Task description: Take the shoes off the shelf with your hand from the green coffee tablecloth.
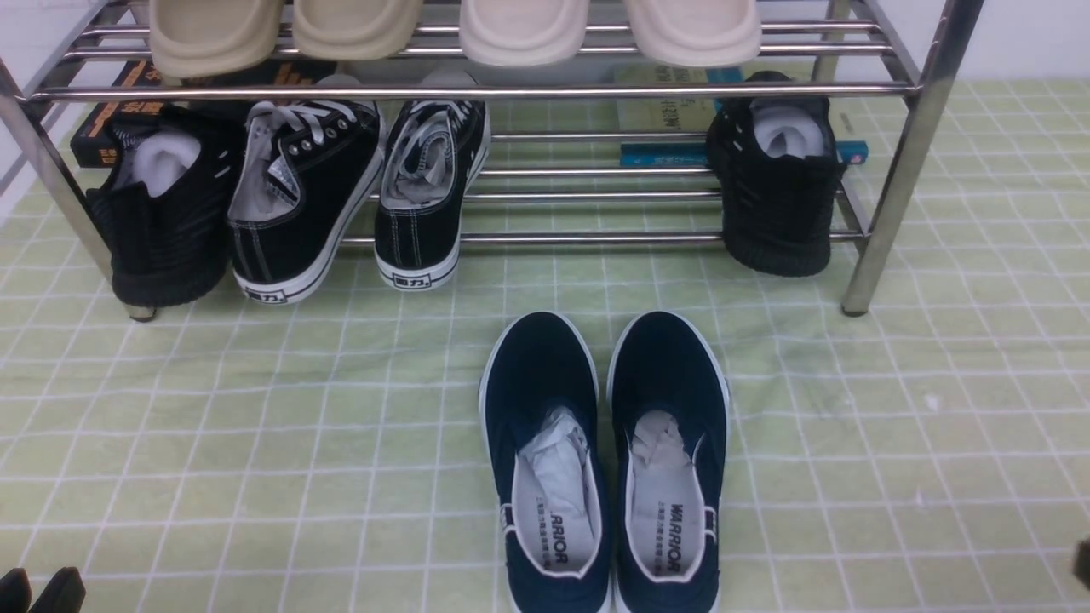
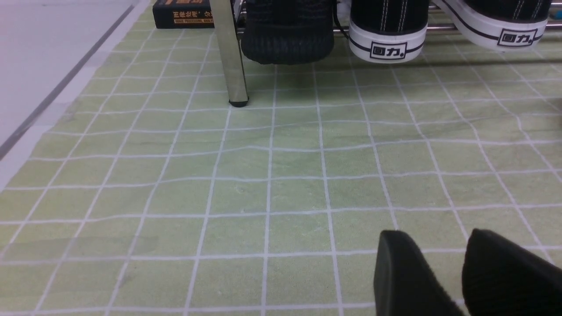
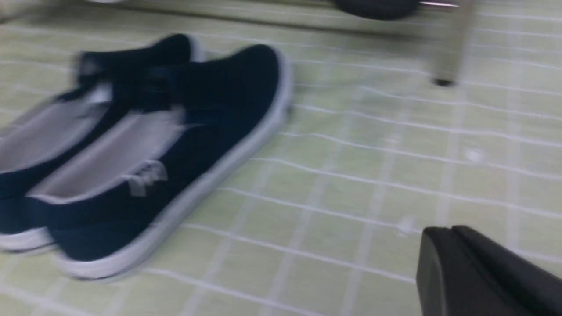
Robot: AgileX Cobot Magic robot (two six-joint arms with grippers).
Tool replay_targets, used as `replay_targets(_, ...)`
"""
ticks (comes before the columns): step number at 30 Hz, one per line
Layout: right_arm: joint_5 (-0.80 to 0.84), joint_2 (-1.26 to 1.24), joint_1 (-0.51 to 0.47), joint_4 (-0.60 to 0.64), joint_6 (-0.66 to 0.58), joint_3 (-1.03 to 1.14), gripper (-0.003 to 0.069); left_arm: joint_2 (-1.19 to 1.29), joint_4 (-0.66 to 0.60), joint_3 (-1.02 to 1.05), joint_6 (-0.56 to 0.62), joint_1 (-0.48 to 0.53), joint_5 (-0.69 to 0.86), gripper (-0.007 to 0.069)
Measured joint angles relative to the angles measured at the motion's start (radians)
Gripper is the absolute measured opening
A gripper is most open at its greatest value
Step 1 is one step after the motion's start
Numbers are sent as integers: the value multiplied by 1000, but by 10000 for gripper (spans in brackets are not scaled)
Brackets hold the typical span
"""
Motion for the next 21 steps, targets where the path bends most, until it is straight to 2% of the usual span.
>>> replay_targets(1, 0, -5, -9, -1, 0, 5, 17, 0, 0, 0, 0, 0, 0, 242)
replay_targets(5, 16, -122, -172, -4, -14, 81, 21, 0, 0, 0, 0, 0, 0, 242)
replay_targets(9, 61, -194, -259, -1, -20, 82, 26, 0, 0, 0, 0, 0, 0, 242)
replay_targets(21, 119, -210, -302, 2, -99, 72, 43, 0, 0, 0, 0, 0, 0, 242)
